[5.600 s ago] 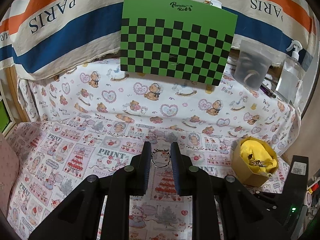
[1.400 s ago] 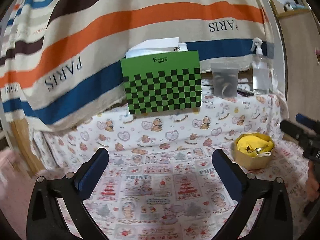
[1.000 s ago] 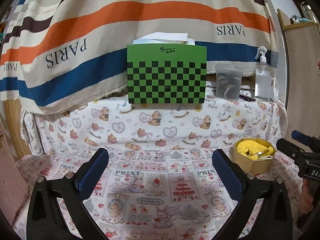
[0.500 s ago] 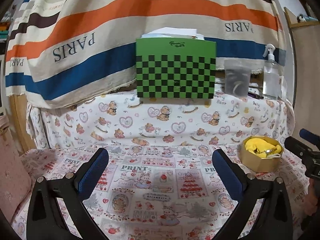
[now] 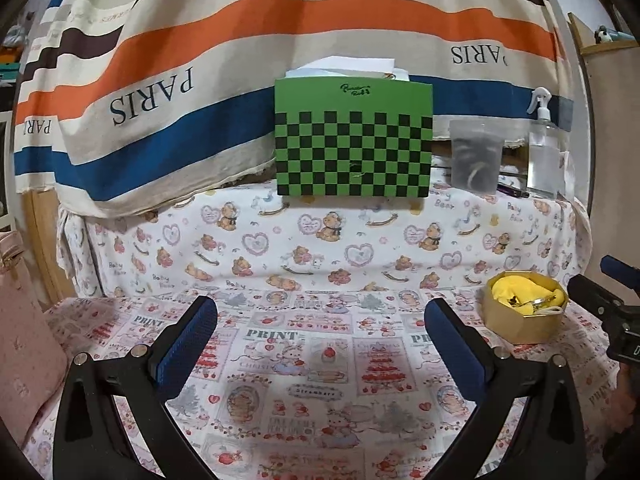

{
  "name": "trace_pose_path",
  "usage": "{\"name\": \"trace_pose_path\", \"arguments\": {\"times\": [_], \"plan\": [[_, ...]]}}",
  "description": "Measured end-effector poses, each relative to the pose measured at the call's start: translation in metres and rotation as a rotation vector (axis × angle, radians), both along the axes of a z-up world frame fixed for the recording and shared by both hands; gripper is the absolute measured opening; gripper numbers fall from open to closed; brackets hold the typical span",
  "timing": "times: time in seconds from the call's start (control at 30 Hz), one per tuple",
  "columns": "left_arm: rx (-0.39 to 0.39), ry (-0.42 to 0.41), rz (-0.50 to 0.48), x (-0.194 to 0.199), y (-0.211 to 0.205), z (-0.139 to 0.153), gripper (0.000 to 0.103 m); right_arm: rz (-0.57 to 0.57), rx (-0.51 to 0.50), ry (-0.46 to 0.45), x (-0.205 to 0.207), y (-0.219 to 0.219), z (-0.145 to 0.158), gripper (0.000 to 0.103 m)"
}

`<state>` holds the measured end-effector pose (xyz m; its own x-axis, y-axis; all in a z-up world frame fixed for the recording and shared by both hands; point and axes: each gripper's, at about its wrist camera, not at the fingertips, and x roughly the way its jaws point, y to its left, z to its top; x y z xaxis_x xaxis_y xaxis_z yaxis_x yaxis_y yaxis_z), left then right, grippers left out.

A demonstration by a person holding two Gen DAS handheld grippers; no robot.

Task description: Organize jewelry

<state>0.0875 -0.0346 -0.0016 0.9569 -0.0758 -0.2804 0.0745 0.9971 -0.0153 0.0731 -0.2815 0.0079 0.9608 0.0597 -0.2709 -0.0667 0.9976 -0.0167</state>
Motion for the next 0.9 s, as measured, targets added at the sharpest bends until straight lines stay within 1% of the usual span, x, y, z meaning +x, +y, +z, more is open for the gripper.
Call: {"name": "trace_pose_path", "arguments": {"times": [0.17, 0.43, 0.9], "plan": [[-0.009, 0.005, -0.001, 0.0011, 0.0019, -0.0001, 0.103, -0.001, 0.000, 0.000, -0.0001, 0.0001, 0.0001, 0.103], [0.000, 0.013, -0.009, 0.0021, 0.0012, -0.0008, 0.103, 0.000, 0.001, 0.001, -0.0003, 0.0001, 0.0001, 0.103], [-0.008, 0.020, -0.006, 0.0034, 0.0010, -0.0010, 0.103, 0.000, 0.000, 0.002, -0.0002, 0.0001, 0.0001, 0.103]]}}
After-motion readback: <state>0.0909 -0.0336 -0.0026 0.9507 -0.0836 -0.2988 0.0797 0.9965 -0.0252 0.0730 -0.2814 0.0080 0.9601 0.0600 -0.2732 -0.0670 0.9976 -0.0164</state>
